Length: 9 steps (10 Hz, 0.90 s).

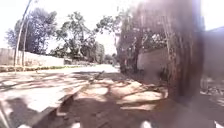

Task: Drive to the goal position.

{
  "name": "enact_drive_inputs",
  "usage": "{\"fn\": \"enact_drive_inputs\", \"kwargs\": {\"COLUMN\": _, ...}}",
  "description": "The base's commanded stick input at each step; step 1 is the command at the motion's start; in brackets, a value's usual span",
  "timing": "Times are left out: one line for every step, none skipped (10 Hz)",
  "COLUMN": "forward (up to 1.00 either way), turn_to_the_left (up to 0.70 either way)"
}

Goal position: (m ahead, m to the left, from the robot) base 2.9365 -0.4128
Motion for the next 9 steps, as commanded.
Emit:
{"fn": "enact_drive_inputs", "kwargs": {"forward": 0.7, "turn_to_the_left": 0.0}}
{"fn": "enact_drive_inputs", "kwargs": {"forward": 0.7, "turn_to_the_left": 0.0}}
{"fn": "enact_drive_inputs", "kwargs": {"forward": 0.7, "turn_to_the_left": 0.0}}
{"fn": "enact_drive_inputs", "kwargs": {"forward": 0.7, "turn_to_the_left": 0.0}}
{"fn": "enact_drive_inputs", "kwargs": {"forward": 0.7, "turn_to_the_left": 0.0}}
{"fn": "enact_drive_inputs", "kwargs": {"forward": 0.7, "turn_to_the_left": 0.0}}
{"fn": "enact_drive_inputs", "kwargs": {"forward": 0.7, "turn_to_the_left": 0.0}}
{"fn": "enact_drive_inputs", "kwargs": {"forward": 0.7, "turn_to_the_left": 0.0}}
{"fn": "enact_drive_inputs", "kwargs": {"forward": 0.7, "turn_to_the_left": 0.0}}
